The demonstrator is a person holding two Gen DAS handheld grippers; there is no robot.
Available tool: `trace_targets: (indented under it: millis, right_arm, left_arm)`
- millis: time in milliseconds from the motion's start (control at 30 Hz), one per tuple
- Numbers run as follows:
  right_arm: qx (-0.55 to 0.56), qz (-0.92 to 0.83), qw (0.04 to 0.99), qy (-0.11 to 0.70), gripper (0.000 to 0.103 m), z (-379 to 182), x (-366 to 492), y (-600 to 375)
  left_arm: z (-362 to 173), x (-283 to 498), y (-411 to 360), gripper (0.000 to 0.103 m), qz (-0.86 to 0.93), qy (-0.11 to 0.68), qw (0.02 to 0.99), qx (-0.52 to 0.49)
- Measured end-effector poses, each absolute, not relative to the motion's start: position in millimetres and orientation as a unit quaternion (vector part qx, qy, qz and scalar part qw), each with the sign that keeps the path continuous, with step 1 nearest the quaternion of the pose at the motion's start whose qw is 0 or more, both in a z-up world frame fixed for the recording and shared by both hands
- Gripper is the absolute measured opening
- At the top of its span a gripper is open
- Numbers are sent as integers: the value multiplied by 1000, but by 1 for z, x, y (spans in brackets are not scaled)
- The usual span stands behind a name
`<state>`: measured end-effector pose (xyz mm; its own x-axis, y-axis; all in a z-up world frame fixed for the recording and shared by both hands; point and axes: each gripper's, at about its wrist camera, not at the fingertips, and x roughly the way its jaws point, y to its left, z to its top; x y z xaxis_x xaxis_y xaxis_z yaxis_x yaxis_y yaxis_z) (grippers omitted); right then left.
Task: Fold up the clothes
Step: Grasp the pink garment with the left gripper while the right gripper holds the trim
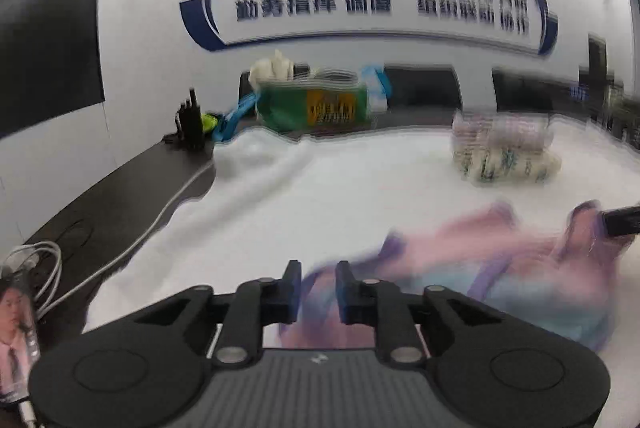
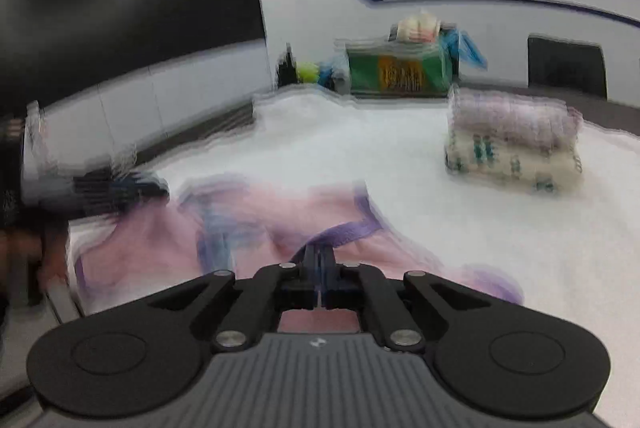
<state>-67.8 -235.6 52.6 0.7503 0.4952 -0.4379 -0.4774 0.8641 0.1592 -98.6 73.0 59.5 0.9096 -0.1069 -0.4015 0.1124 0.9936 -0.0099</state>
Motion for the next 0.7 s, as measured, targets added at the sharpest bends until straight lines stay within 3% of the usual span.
trace_targets:
  millis: [33, 100, 167, 233, 267, 400, 433, 500, 533, 567, 600, 700]
  right_arm:
    - [34, 248, 940, 233, 1, 64, -56, -234]
    - [60, 230, 942, 237, 1, 80, -28, -235]
    - [56, 220, 936, 271, 6, 86, 4, -228]
    - [40, 230, 923, 306, 24, 83, 26, -223]
    - [34, 233, 919, 317, 39, 80, 35, -222]
    - [-17, 242, 943, 227, 39, 93, 4, -256]
    - [-43, 235, 947, 216, 39, 91, -9, -266]
    - [-83, 226, 944, 225, 39, 80, -21, -275]
    - [-103, 223, 938, 244, 39, 70, -25, -275]
    - [-124, 217, 932, 263, 37, 59, -26, -272]
    - [-148, 208, 926, 278, 36, 46, -26, -266]
    - [-197, 191, 912, 305, 33, 19, -27, -251]
  left_arm:
    - [65, -103, 67, 34, -78, 196, 977, -14]
    - [73, -114, 50, 62, -134, 178, 974, -41]
    - [71, -121, 23, 79, -189, 175, 966, -26]
    - [66, -124, -6, 79, -228, 178, 957, 2]
    - [62, -123, -20, 79, -231, 183, 955, 22]
    - [47, -111, -67, 77, -216, 182, 953, 113]
    - [43, -104, -75, 75, -217, 194, 948, 129]
    - [34, -91, -88, 48, -216, 225, 938, 150]
    - [29, -85, -92, 42, -211, 238, 935, 154]
    - [25, -79, -93, 30, -206, 250, 933, 157]
    - [21, -75, -93, 12, -199, 258, 932, 160]
    - [19, -75, -84, 9, -188, 259, 934, 157]
